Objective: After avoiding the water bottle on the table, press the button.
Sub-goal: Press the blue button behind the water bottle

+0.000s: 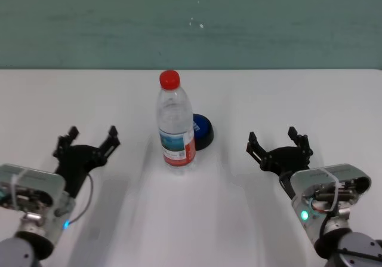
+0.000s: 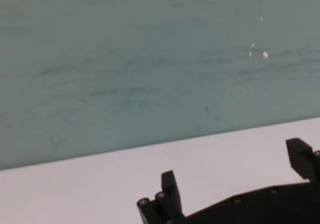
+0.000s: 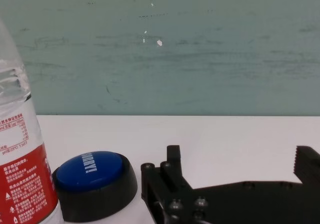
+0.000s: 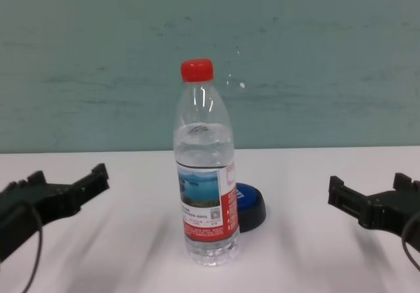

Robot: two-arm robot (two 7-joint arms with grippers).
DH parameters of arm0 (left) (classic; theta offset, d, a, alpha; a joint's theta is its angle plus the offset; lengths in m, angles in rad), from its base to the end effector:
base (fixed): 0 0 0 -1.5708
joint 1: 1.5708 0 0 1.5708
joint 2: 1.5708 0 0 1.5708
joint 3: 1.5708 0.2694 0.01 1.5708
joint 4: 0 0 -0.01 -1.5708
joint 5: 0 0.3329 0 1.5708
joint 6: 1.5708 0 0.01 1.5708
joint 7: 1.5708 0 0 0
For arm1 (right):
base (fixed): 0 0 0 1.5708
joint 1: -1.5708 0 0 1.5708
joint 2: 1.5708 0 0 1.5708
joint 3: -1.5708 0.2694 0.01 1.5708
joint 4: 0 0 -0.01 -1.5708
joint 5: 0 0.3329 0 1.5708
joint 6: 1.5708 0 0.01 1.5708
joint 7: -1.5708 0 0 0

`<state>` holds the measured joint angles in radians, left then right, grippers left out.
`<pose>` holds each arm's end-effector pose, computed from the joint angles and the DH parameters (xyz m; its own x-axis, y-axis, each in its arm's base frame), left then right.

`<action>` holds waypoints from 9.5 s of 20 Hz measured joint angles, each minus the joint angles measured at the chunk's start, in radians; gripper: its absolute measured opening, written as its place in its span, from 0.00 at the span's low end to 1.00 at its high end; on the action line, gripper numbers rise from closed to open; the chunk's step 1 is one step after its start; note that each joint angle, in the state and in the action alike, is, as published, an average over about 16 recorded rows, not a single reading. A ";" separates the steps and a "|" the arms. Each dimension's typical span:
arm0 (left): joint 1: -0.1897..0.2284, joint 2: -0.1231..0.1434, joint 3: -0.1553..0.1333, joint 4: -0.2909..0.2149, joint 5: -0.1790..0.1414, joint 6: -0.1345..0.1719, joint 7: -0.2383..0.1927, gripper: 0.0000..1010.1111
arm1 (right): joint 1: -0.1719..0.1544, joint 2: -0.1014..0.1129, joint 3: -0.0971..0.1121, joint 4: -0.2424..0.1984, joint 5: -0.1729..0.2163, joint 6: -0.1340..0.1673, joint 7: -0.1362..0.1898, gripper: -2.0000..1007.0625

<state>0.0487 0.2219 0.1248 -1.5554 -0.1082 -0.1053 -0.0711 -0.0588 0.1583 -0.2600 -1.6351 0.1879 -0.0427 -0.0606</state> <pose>0.3356 0.0197 -0.3030 0.1975 0.9745 0.1065 -0.9799 0.1993 -0.0064 0.3246 0.0490 -0.2876 0.2027 -0.9779 -0.0508 0.9792 0.2027 0.0059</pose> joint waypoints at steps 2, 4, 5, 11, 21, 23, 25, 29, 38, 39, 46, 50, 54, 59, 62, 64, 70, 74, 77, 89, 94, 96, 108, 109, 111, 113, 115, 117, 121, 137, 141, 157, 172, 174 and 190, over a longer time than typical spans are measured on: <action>0.012 0.003 -0.009 -0.009 0.007 -0.010 -0.006 0.99 | 0.000 0.000 0.000 0.000 0.000 0.000 0.000 1.00; 0.026 0.007 -0.020 -0.019 0.014 -0.022 -0.014 0.99 | 0.000 0.000 0.000 0.000 0.000 0.000 0.000 1.00; 0.033 0.009 -0.026 -0.025 0.017 -0.028 -0.018 0.99 | 0.000 0.000 0.000 0.000 0.000 0.000 0.000 1.00; 0.073 0.025 -0.061 -0.055 0.024 -0.059 -0.049 0.99 | 0.000 0.000 0.000 0.000 0.000 0.000 0.000 1.00; 0.143 0.042 -0.110 -0.103 0.009 -0.083 -0.111 0.99 | 0.000 0.000 0.000 0.000 0.000 0.000 0.000 1.00; 0.160 0.047 -0.120 -0.116 0.002 -0.086 -0.125 0.99 | 0.000 0.000 0.000 0.000 0.000 0.000 0.000 1.00; 0.178 0.052 -0.129 -0.129 -0.006 -0.089 -0.137 0.99 | 0.000 0.000 0.000 0.000 0.000 0.000 0.000 1.00; 0.216 0.065 -0.147 -0.153 -0.018 -0.098 -0.160 0.99 | 0.000 0.000 0.000 0.000 0.000 0.000 0.000 1.00; 0.267 0.103 -0.183 -0.164 -0.034 -0.120 -0.197 0.99 | 0.000 0.000 0.000 0.000 0.000 0.000 0.000 1.00; 0.265 0.107 -0.186 -0.159 -0.033 -0.121 -0.199 0.99 | 0.000 0.000 0.000 0.000 0.000 0.000 0.000 1.00; 0.221 0.131 -0.194 -0.099 -0.032 -0.129 -0.219 0.99 | 0.000 0.000 0.000 0.000 0.000 0.000 0.000 1.00; 0.195 0.145 -0.187 -0.070 -0.033 -0.135 -0.236 0.99 | 0.000 0.000 0.000 0.000 0.000 0.000 0.000 1.00; 0.181 0.157 -0.173 -0.053 -0.035 -0.145 -0.253 0.99 | 0.000 0.000 0.000 0.000 0.000 0.000 0.000 1.00; 0.178 0.163 -0.148 -0.052 -0.033 -0.157 -0.266 0.99 | 0.000 0.000 0.000 0.000 0.000 0.000 0.000 1.00; 0.178 0.164 -0.130 -0.056 -0.026 -0.164 -0.268 0.99 | 0.000 0.000 0.000 0.000 0.000 0.000 0.000 1.00; 0.174 0.163 -0.117 -0.056 -0.019 -0.168 -0.266 0.99 | 0.000 0.000 0.000 0.000 0.000 0.000 0.000 1.00; 0.144 0.152 -0.078 -0.038 0.001 -0.173 -0.259 0.99 | 0.000 0.000 0.000 0.000 0.000 0.000 0.000 1.00; 0.116 0.143 -0.050 -0.015 0.016 -0.177 -0.254 0.99 | 0.000 0.000 0.000 0.000 0.000 0.000 0.000 1.00; 0.095 0.136 -0.031 0.002 0.028 -0.180 -0.250 0.99 | 0.000 0.000 0.000 0.000 0.000 0.000 0.000 1.00; 0.038 0.111 0.033 0.052 0.078 -0.189 -0.227 0.99 | 0.000 0.000 0.000 0.000 0.000 0.000 0.000 1.00; 0.014 0.102 0.047 0.077 0.096 -0.192 -0.217 0.99 | 0.000 0.000 0.000 0.000 0.000 0.000 0.000 1.00; 0.003 0.098 0.052 0.089 0.103 -0.193 -0.213 0.99 | 0.000 0.000 0.000 0.000 0.000 0.000 0.000 1.00; -0.022 0.079 0.073 0.113 0.131 -0.193 -0.192 0.99 | 0.000 0.000 0.000 0.000 0.000 0.000 0.000 1.00; -0.022 0.078 0.074 0.113 0.132 -0.193 -0.190 0.99 | 0.000 0.000 0.000 0.000 0.000 0.000 0.000 1.00; -0.020 0.077 0.075 0.110 0.135 -0.192 -0.187 0.99 | 0.000 0.000 0.000 0.000 0.000 0.000 0.000 1.00; -0.018 0.077 0.075 0.107 0.137 -0.191 -0.185 0.99 | 0.000 0.000 0.000 0.000 0.000 0.000 0.000 1.00; -0.013 0.078 0.074 0.100 0.138 -0.190 -0.182 0.99 | 0.000 0.000 0.000 0.000 0.000 0.000 0.000 1.00; -0.005 0.081 0.070 0.091 0.138 -0.188 -0.181 0.99 | 0.000 0.000 0.000 0.000 0.000 0.000 0.000 1.00; 0.018 0.093 0.056 0.064 0.128 -0.185 -0.186 0.99 | 0.000 0.000 0.000 0.000 0.000 0.000 0.000 1.00; 0.131 0.189 -0.060 -0.054 0.027 -0.197 -0.256 0.99 | 0.000 0.000 0.000 0.000 0.000 0.000 0.000 1.00; 0.115 0.210 -0.077 -0.025 0.005 -0.217 -0.282 0.99 | 0.000 0.000 0.000 0.000 0.000 0.000 0.000 1.00; -0.060 0.233 -0.085 0.198 -0.016 -0.289 -0.335 0.99 | 0.000 0.000 0.000 0.000 0.000 0.000 0.000 1.00; -0.284 0.192 -0.025 0.446 -0.019 -0.345 -0.374 0.99 | 0.000 0.000 0.000 0.000 0.000 0.000 0.000 1.00; -0.310 0.182 -0.016 0.472 -0.019 -0.350 -0.377 0.99 | 0.000 0.000 0.000 0.000 0.000 0.000 0.000 1.00; -0.489 0.090 0.053 0.665 0.020 -0.371 -0.349 0.99 | 0.000 0.000 0.000 0.000 0.000 0.000 0.000 1.00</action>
<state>-0.4406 0.3119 0.1774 -0.8900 -0.0882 -0.4766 -0.4197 -0.0588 0.1582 -0.2600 -1.6351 0.1879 -0.0427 -0.0605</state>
